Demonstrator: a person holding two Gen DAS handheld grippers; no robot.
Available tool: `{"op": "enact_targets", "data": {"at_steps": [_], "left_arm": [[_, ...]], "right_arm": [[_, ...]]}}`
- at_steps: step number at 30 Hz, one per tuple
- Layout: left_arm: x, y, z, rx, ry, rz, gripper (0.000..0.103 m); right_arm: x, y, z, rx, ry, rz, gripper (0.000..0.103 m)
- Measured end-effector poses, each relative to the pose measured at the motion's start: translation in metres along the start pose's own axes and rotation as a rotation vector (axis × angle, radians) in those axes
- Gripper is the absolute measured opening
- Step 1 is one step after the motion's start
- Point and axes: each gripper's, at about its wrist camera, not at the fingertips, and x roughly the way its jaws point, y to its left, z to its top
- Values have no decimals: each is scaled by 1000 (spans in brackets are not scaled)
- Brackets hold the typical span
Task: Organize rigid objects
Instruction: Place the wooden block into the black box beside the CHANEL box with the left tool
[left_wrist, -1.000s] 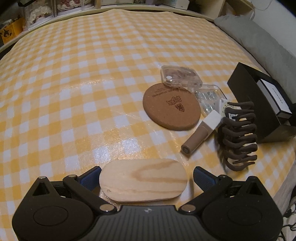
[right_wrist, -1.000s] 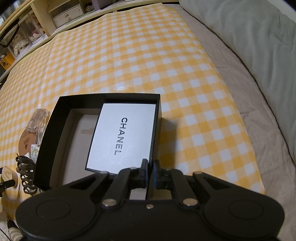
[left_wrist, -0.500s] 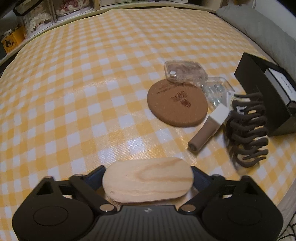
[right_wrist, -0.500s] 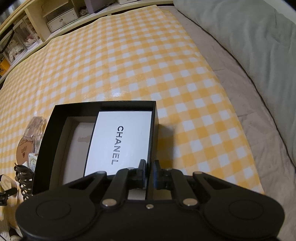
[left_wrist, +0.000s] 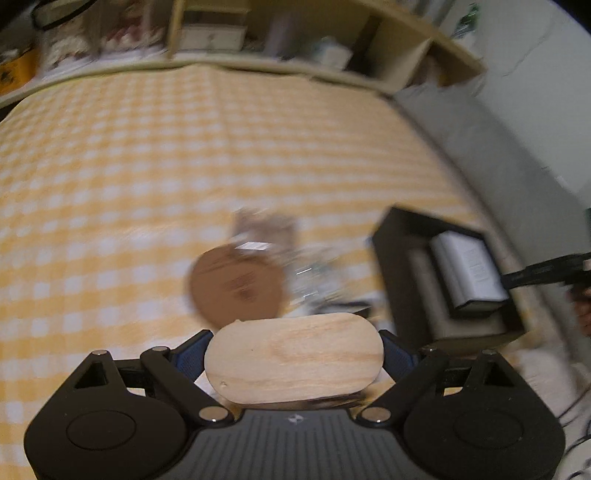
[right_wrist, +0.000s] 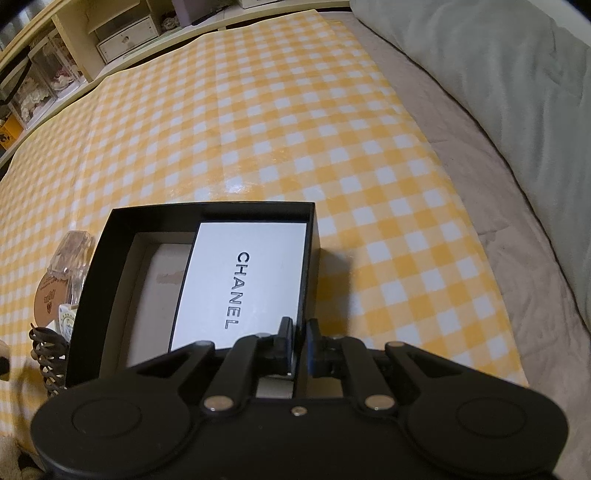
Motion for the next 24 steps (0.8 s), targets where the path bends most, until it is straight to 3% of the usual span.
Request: {"op": "enact_targets", "data": {"at_steps": [5,12,18,24], "left_arm": [[0,-69,14,59,-19,-142,93],[32,-153,24,114,9,-250,93],[79,-181,17,76,54,-291,93],[112,-185,9,38,70,-294,93]], "right_arm": [[-1,2,0,-1,0,2,8],[0,4,-1,1,-1,4,8],[-1,4,-2,0,0,9,8],[-1,0,-3,15,3,23,8]]}}
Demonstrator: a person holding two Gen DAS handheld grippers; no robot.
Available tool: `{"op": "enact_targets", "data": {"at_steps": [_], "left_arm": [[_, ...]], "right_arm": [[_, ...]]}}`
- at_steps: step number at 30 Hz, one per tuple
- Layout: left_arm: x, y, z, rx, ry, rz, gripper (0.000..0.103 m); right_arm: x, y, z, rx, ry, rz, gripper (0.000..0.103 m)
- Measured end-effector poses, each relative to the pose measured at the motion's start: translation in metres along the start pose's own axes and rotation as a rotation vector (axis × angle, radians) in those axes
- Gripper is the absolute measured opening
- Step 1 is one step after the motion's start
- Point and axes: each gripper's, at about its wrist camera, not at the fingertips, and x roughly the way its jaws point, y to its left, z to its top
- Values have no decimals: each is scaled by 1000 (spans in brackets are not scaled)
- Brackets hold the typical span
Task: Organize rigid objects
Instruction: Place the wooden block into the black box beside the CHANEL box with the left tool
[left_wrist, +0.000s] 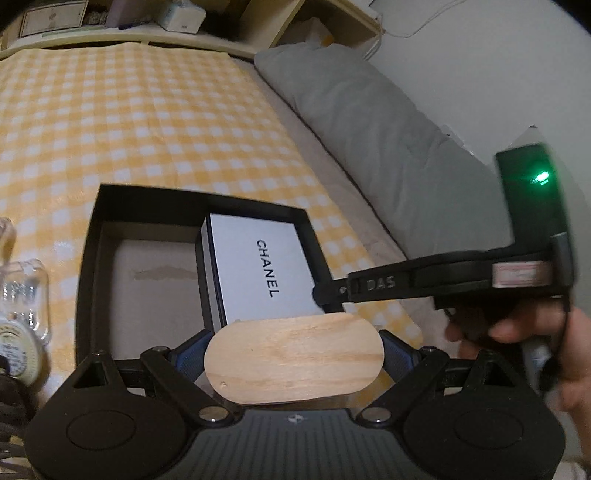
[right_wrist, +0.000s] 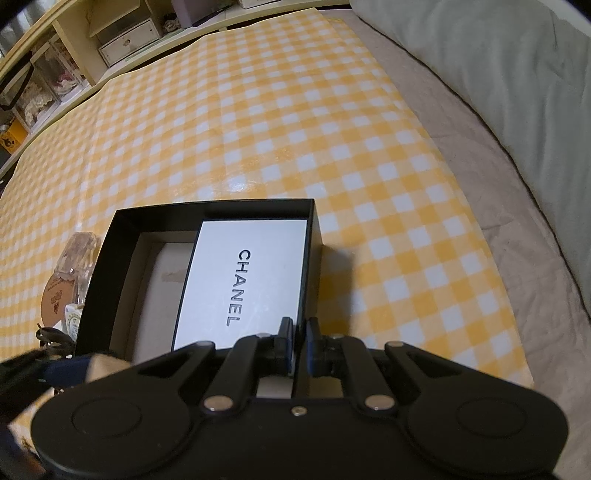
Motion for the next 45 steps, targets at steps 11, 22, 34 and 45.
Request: {"op": "enact_targets", "data": {"at_steps": [11,22,34,45], "left_arm": [[26,22,-8,-128,35,-41,103],[36,22,-7,-49,125,15,98],[43,25,-14,-36,113,-110,97],[15,16,2,15,76,-83,97]], "right_arm": [[0,1,0,-6,1,-4,8],[-1,3,-1,-12,3,-10,8],[-2,4,-1,-10,5,-13,8],[-1,2,-1,-1,0,-7,5]]}}
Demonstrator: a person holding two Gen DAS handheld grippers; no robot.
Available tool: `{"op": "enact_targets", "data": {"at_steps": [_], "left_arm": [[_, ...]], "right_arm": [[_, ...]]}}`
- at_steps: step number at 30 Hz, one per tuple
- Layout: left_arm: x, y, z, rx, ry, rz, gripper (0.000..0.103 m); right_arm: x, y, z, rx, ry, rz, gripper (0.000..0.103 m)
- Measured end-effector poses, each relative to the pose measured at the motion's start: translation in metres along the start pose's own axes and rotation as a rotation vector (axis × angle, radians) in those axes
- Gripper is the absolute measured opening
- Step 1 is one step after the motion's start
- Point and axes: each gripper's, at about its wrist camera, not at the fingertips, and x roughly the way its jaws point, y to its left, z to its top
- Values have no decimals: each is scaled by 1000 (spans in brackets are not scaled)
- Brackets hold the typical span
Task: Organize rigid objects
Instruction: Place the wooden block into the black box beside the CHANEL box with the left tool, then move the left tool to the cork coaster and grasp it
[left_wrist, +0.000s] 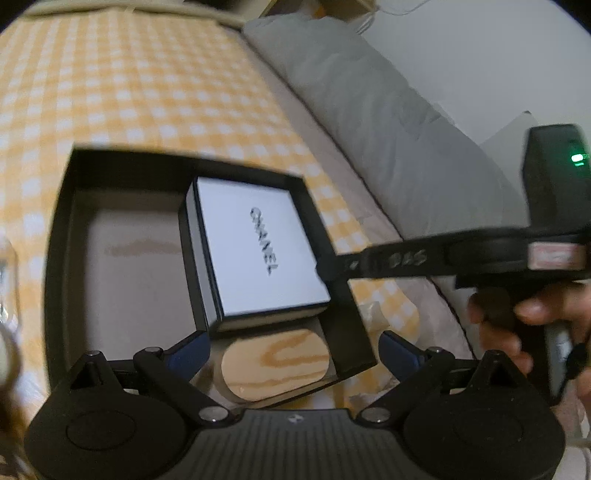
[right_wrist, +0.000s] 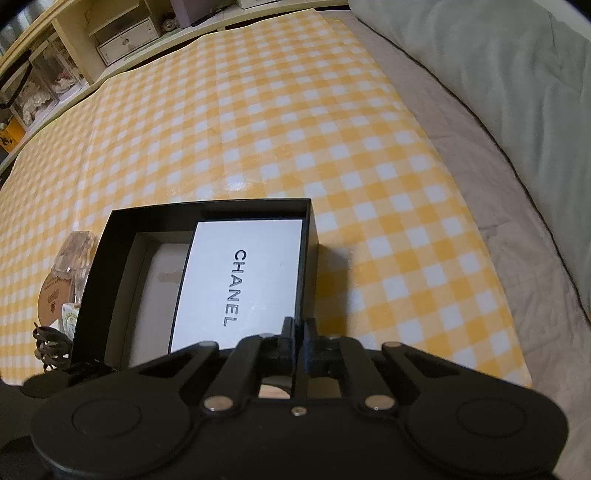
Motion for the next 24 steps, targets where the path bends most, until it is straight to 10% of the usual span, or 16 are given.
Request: {"op": "enact_targets", "data": {"at_steps": [12,24], "left_arm": [[-78,-12,36,185,-179,186,103],[-116,84,46,130,-264,409,103]], "right_arm": [[2,-2,0,-12,-7,1,5],[1,2,-1,-31,-12,-18,5]]}}
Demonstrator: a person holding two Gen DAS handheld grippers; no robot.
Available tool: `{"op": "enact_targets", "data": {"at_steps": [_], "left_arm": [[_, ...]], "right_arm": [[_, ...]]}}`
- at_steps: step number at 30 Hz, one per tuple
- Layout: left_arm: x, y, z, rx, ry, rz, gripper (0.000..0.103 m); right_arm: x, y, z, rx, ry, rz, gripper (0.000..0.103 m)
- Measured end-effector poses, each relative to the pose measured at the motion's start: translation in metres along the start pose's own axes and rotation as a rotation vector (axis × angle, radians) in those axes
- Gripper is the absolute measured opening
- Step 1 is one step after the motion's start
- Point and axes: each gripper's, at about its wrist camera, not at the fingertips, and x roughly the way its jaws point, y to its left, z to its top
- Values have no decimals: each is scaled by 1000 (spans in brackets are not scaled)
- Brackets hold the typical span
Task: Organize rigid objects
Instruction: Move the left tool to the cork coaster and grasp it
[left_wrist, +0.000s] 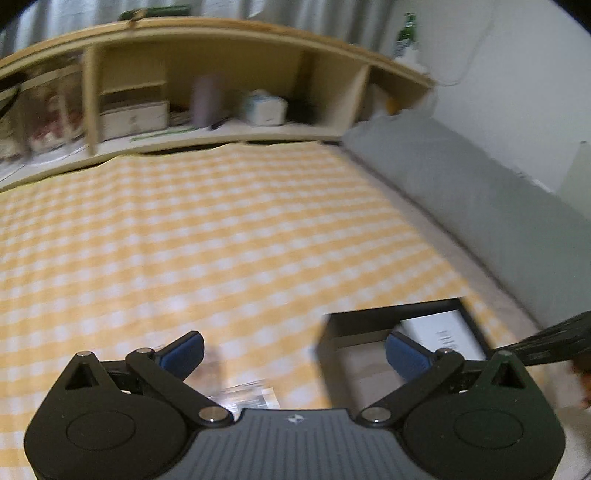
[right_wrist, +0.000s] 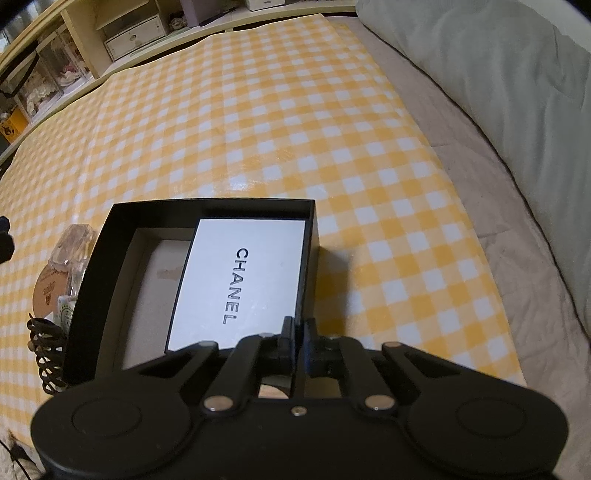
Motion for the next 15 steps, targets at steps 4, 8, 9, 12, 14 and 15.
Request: {"op": "enact_targets", "data": {"at_steps": [4,8,9,12,14,15], "left_arm": [[13,35,-12,-27,49,46,103],[20,63,-28,-31,87,88,103],[20,69,-31,-35,100,94,103],[25,87,-43,-63,142,98,103],[29,95,-51,-70,171,113,103],[31,98,-53,-69,183,125,103]], "right_arm": [[1,-1,1,4,1,5,5],[2,-2,2,11,6,2,5],[2,-3,2,8,7,1,5],[2,-2,2,-10,9,-5,6],[3,-3,2,-16,9,-6,6],[2,-2,2,-17,8,-8,6]]}}
